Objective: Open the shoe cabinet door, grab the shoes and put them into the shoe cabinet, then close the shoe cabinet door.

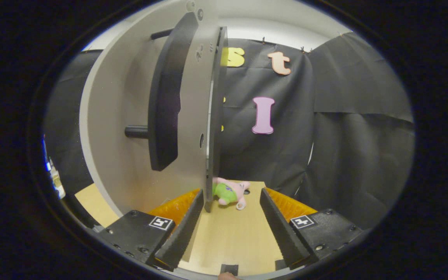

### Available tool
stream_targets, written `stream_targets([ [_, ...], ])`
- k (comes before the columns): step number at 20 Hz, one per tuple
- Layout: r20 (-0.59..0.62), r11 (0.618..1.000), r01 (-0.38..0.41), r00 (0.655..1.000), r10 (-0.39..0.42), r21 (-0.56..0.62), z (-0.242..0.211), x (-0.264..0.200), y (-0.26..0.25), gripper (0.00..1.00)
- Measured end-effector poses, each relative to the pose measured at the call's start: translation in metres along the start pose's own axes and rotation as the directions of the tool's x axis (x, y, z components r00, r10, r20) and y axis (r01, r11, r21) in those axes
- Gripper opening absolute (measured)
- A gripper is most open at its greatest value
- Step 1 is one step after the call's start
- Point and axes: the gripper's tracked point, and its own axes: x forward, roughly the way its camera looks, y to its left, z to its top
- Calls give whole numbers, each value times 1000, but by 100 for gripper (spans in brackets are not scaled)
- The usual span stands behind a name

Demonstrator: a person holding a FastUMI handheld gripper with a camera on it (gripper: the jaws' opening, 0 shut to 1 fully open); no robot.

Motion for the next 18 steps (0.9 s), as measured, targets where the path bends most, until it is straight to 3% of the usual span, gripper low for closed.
stream_targets([
  [5, -5, 998, 27, 1000, -27, 53, -5, 9, 3, 95],
  [13, 53, 998, 62, 997, -63, 33, -2, 3, 24, 95],
  [18, 61, 999, 31, 998, -34, 43, 0, 14, 48, 95],
])
